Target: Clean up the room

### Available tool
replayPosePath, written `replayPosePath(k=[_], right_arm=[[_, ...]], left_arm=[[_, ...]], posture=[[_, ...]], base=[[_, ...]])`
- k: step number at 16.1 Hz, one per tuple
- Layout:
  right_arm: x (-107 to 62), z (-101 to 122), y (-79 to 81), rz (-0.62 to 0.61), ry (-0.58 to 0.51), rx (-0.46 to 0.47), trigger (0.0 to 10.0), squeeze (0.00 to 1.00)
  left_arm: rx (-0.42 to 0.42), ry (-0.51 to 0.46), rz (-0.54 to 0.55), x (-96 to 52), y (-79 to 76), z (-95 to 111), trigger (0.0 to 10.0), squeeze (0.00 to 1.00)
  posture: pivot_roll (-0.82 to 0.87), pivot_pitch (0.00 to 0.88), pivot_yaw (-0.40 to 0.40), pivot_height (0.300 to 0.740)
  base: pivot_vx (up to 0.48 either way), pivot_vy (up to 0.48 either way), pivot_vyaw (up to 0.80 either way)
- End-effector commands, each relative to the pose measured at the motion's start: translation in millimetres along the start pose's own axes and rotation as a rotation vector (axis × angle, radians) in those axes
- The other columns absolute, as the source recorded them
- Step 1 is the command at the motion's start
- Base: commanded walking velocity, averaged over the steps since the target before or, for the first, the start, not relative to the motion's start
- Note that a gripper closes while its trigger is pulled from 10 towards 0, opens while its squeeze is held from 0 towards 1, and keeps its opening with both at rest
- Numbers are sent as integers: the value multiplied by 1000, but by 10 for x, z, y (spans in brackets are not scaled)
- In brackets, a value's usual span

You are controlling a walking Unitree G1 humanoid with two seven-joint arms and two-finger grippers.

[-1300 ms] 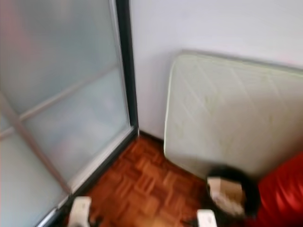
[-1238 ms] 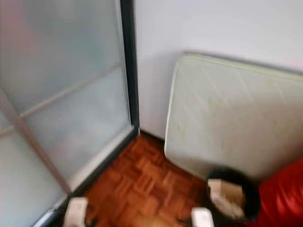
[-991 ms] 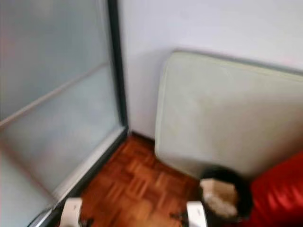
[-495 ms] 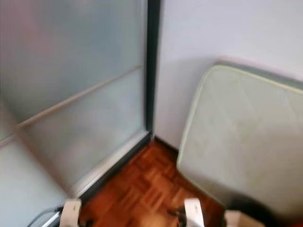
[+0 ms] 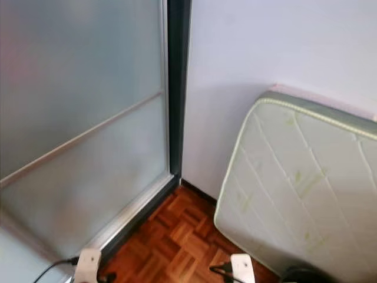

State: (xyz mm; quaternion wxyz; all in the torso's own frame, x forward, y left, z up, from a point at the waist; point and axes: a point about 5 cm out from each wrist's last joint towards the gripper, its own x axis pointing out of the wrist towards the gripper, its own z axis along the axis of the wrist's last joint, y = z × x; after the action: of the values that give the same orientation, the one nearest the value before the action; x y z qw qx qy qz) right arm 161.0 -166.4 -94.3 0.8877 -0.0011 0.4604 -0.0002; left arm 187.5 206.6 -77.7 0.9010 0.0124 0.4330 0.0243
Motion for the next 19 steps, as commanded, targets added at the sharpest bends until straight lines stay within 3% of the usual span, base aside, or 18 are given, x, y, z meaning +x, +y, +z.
replayPosePath(k=[1, 4, 13, 19], right_arm=[[-14, -27, -108, -35, 7, 21, 10000, 0], [-13, -24, -101, -25, 6, 24, 10000, 0], [-10, -9, -98, -28, -1, 31, 10000, 0], [-9, -1, -104, -26, -5, 22, 10000, 0]], left_arm=[[-5, 5, -24, 8, -88, -9, 10000, 0], [-3, 5, -25, 8, -87, -8, 10000, 0], [-1, 2, -25, 11, -85, 6, 10000, 0], [-1, 1, -26, 12, -92, 9, 10000, 0]], posture=[[-40, 0, -53, 740], [-39, 0, -52, 740], [-38, 0, -51, 740], [-38, 0, -52, 740]], base=[[345, 0, -413], [341, 0, -800], [341, 0, 0], [342, 0, -648]])
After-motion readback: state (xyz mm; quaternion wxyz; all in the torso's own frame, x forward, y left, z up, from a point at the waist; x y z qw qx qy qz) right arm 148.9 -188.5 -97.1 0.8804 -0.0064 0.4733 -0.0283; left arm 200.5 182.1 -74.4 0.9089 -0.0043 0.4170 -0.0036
